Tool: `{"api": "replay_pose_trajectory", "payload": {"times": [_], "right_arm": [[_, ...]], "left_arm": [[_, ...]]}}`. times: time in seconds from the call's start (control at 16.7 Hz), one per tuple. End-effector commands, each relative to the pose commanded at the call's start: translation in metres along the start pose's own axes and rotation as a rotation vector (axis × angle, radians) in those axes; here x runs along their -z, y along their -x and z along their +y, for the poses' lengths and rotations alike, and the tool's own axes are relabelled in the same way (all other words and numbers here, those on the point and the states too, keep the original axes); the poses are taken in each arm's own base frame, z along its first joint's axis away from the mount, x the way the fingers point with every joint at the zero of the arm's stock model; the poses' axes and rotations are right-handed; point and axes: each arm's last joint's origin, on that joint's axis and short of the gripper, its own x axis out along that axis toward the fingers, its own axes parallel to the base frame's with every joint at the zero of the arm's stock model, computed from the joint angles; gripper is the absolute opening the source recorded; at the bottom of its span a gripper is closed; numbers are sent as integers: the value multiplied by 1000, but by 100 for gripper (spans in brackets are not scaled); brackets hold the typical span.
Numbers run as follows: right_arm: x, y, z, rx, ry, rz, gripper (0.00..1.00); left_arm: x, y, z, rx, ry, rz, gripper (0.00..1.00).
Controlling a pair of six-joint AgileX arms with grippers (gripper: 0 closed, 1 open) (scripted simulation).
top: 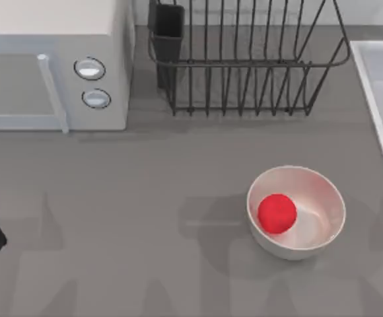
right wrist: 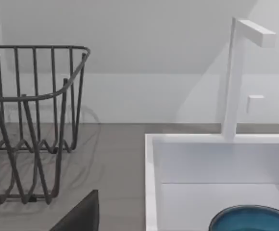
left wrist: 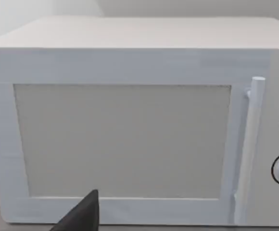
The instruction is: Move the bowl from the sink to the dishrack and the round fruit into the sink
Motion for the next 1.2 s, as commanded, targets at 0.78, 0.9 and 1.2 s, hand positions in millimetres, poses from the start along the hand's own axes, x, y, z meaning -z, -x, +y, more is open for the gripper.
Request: {"api": "replay_pose_trajectory", "payload": {"times": [0.78, 0.9, 1.2], "right_arm": [[-79, -44, -15, 75, 174, 475, 100], [-107, -80, -26, 115, 188, 571, 100], [-136, -190, -54, 119, 197, 777, 100]], "left_arm": [[0, 0, 0, 0, 0, 0, 100], [0, 0, 0, 0, 0, 0, 100], [0, 0, 0, 0, 0, 0, 100]]}}
